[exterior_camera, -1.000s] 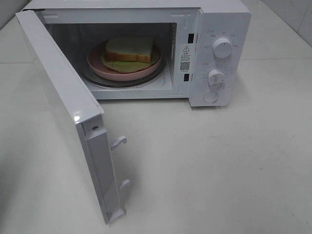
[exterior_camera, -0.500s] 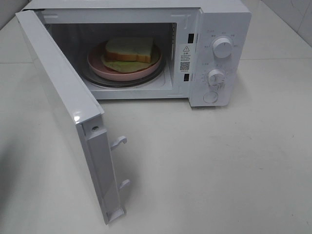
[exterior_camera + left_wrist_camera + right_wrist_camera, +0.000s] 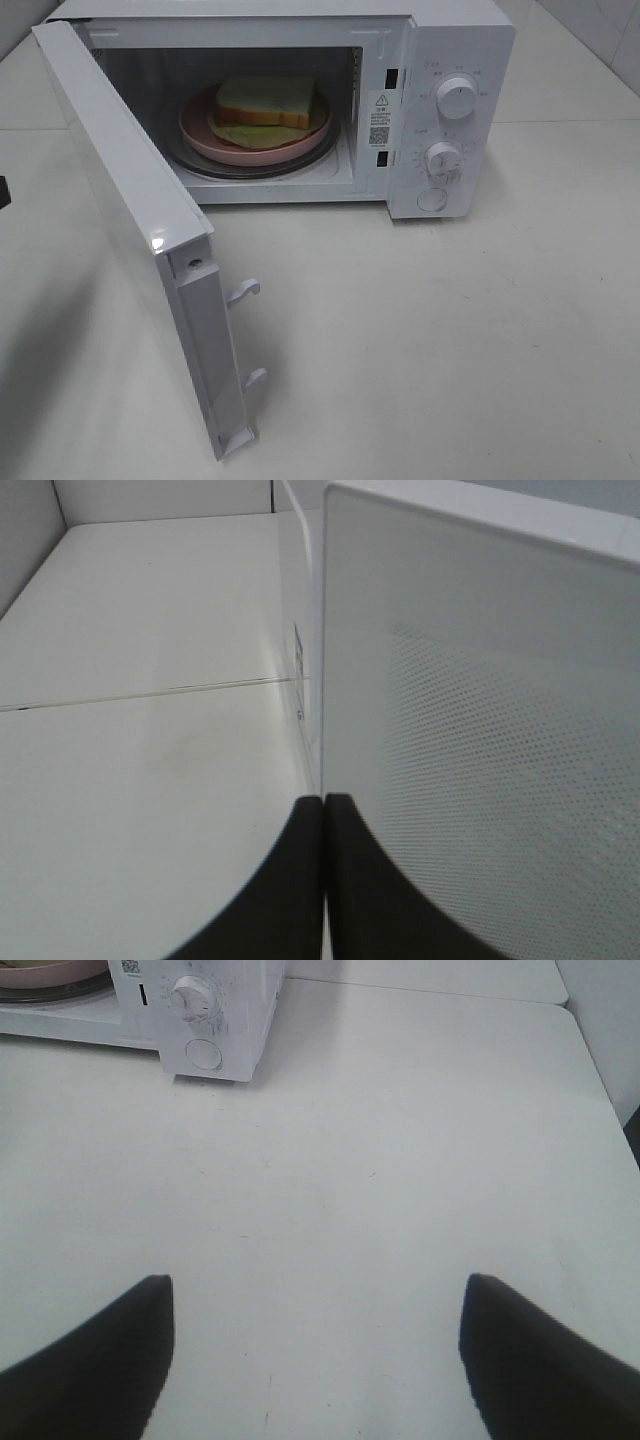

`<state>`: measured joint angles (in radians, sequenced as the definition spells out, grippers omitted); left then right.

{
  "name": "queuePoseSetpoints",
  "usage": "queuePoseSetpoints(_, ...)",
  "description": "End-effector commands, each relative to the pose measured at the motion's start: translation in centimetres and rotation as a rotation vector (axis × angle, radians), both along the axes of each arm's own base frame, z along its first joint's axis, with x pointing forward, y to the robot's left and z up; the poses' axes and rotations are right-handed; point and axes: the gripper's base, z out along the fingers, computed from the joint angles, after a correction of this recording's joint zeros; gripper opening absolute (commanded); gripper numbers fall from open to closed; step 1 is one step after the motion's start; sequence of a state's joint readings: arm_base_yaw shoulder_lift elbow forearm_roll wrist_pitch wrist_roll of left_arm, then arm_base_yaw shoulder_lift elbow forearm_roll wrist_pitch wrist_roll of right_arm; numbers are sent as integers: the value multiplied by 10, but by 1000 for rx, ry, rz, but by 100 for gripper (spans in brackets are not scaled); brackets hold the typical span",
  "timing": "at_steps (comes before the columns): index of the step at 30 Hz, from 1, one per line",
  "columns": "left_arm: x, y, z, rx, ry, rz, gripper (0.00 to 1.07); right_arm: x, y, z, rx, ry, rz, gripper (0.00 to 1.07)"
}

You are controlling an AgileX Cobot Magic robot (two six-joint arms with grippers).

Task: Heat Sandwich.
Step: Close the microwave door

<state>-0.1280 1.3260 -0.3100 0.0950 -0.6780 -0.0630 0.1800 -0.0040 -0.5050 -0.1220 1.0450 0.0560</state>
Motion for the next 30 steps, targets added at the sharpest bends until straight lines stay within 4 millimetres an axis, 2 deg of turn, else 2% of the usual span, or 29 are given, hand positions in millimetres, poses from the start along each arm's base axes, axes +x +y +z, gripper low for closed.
queuePoseSetpoints(1, 3, -8, -4, -13, -25, -36, 0, -4, 0, 0, 6, -32, -5, 76)
queuePoseSetpoints(6, 6, -22, -16, -18, -13, -97, 0, -4, 0, 0, 7, -32, -5, 76)
queuePoseSetpoints(15, 4, -47, -26, -29, -15, -200, 0, -4, 0, 0, 7, -32, -5, 76)
queuePoseSetpoints(30, 0, -83, -26, -55, -16, -310, 0, -4, 0, 0, 6, -32, -5, 76)
